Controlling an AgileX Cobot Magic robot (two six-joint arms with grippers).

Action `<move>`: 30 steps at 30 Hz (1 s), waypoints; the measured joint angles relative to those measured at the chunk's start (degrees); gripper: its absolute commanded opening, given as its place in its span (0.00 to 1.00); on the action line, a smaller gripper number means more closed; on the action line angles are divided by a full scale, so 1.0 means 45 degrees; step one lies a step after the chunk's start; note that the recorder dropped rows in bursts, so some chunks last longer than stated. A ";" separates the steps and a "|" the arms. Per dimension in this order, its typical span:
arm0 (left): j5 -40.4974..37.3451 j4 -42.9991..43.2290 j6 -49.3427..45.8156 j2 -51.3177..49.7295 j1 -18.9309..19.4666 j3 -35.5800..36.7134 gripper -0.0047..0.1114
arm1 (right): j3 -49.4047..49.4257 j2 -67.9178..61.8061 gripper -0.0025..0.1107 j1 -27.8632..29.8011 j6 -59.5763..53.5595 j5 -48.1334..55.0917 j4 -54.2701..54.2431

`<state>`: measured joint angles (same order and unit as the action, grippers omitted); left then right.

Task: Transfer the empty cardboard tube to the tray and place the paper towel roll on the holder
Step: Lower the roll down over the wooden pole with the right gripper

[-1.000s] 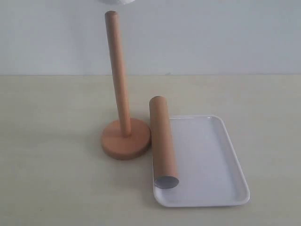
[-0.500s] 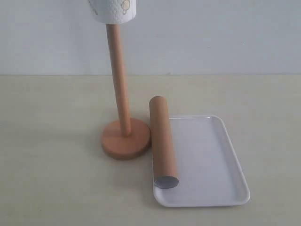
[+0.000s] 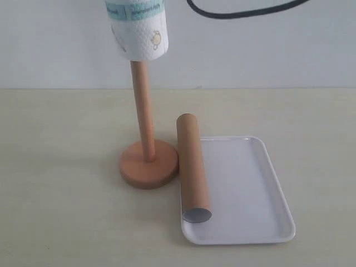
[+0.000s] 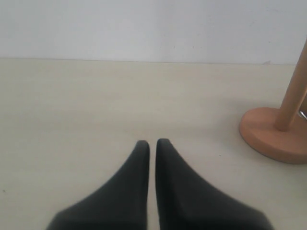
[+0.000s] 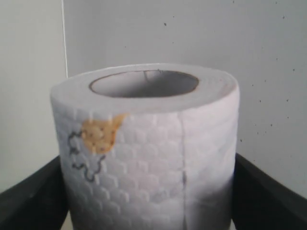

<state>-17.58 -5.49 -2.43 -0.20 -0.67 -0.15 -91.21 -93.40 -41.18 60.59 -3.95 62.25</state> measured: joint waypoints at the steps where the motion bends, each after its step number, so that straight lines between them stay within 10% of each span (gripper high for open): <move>1: 0.0000 0.0000 0.0000 0.0000 0.0000 0.0000 0.08 | 0.0117 0.0000 0.02 0.0000 -0.0024 0.0000 0.0000; 15: 0.0000 0.0000 0.0000 0.0000 0.0000 0.0000 0.08 | 0.1219 0.0000 0.02 0.0000 -0.1711 -0.0851 -0.1176; 30: 0.0000 0.0000 0.0000 0.0000 0.0000 0.0000 0.08 | 0.1537 -0.0837 0.02 0.0000 -0.8546 -0.2965 -0.8871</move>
<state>-17.58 -5.49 -2.43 -0.20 -0.67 -0.15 -84.29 -97.17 -41.18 22.14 -17.29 22.33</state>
